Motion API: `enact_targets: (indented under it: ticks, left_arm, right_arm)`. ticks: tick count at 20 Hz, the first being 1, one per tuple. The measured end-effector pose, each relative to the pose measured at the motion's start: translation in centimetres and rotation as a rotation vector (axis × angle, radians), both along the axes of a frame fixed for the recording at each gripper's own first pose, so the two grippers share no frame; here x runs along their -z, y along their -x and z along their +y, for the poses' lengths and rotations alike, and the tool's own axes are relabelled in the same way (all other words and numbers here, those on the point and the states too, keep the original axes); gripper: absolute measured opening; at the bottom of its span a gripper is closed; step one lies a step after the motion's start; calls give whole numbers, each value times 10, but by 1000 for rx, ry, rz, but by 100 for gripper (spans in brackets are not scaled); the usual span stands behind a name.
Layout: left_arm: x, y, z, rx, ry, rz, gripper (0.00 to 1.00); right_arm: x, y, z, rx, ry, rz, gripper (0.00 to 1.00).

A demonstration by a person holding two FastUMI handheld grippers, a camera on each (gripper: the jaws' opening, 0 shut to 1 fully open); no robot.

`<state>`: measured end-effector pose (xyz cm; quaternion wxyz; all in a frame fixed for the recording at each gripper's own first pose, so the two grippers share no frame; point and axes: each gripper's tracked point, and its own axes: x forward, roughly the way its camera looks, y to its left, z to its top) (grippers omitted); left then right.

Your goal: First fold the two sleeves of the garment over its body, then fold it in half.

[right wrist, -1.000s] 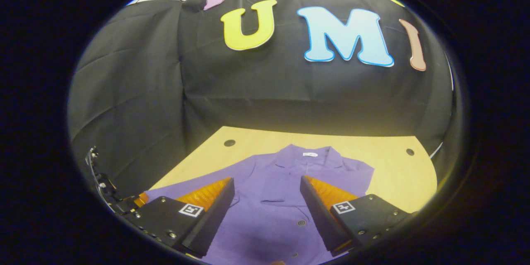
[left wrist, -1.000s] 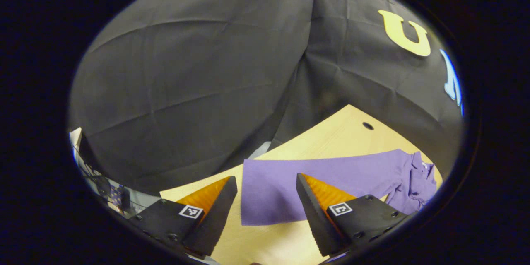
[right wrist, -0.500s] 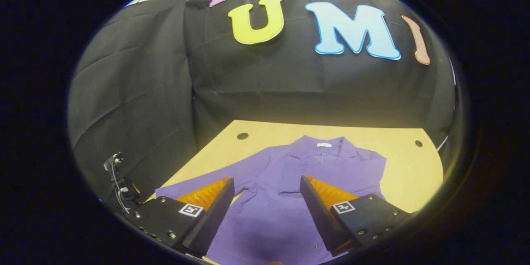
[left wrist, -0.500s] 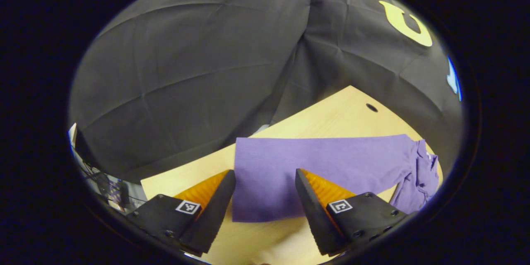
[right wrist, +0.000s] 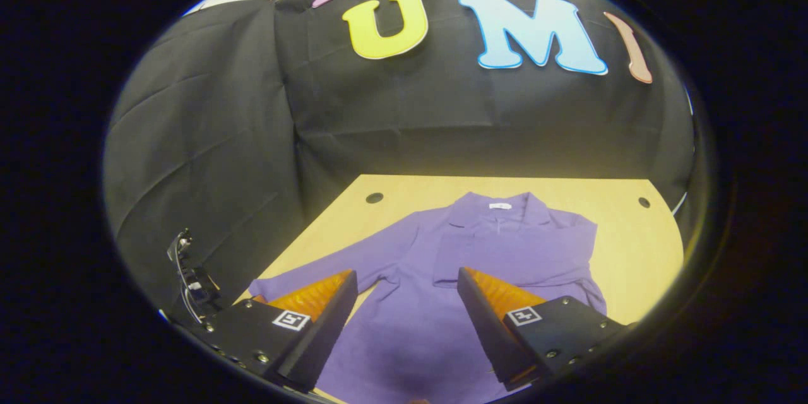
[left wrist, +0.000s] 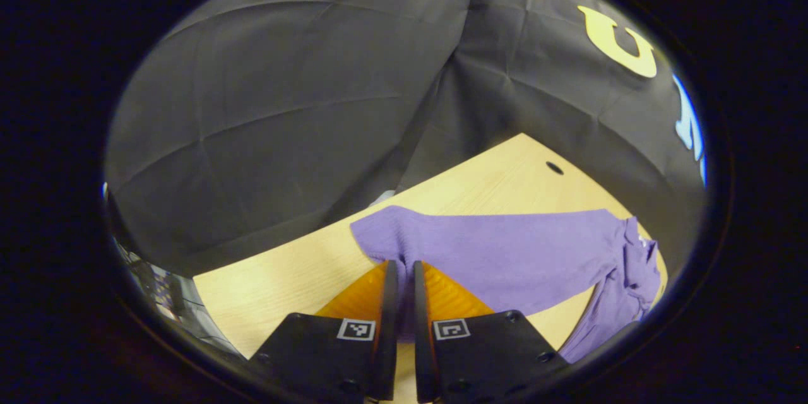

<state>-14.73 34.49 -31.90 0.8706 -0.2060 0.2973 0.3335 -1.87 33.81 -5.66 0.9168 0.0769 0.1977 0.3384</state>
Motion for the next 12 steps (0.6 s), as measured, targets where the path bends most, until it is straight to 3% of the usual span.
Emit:
enact_targets:
  ticks: [1,3,8,12]
  left_arm:
    - [-2,1,4,5,3,-10,20]
    - [-3,-2,3,-6,12,-1,7]
    - [-19,-15,-6,-30,47,-53,7]
    - [-55,-41,-30,14,58,-125,7]
  right_arm:
    - [0,-1,-4,6,-5,6,97]
    - [3,-3,-11,12,-9,18,97]
    - [7,-9,-46,51,-2,13,97]
    - [11,-14,-75,89,-24,34,97]
